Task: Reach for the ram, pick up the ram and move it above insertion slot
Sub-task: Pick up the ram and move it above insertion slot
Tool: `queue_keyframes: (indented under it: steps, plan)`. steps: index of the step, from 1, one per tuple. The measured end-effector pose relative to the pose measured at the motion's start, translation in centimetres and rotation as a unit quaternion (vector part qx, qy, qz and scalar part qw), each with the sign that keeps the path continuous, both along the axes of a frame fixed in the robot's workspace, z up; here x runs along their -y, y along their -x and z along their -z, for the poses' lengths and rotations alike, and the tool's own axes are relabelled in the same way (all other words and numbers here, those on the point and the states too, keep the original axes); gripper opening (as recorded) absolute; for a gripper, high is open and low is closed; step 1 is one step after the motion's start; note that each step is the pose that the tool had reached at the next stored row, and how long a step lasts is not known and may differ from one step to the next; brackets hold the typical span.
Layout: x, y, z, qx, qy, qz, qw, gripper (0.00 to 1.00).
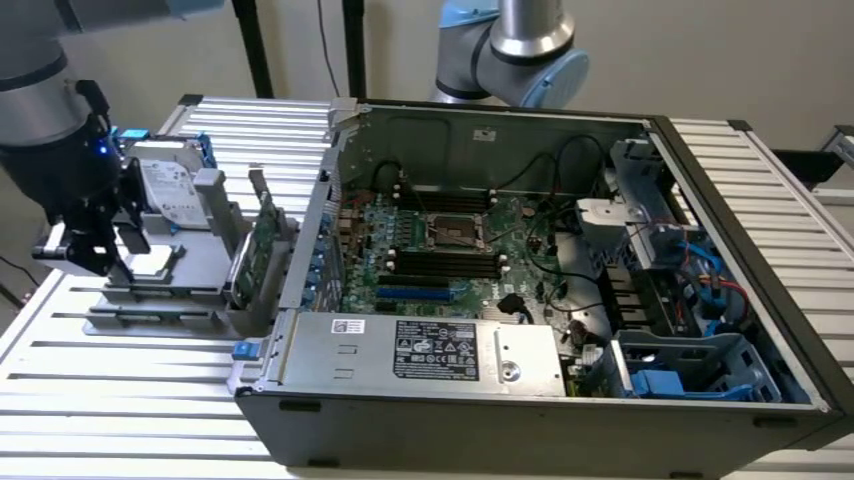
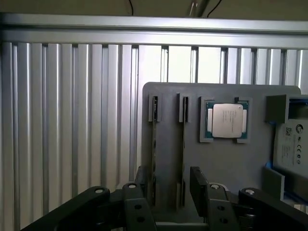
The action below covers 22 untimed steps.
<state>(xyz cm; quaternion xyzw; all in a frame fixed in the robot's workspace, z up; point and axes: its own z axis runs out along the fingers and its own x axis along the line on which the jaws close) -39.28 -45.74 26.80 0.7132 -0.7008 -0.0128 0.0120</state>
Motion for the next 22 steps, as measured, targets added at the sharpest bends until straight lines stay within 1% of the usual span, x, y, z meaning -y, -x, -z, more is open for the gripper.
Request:
queue_keyframes:
  steps: [6, 12, 22]
  plan:
    - [0.09, 0.0, 1.05, 0.0002, 0.0000, -0.009, 1.0000, 0.48]
    - [0.11, -0.1, 2.15, 0.0013, 0.0000, -0.017, 0.9999, 0.48]
    - [0.50, -0.3, 3.65, 0.0020, -0.0004, -0.026, 0.9997, 0.48]
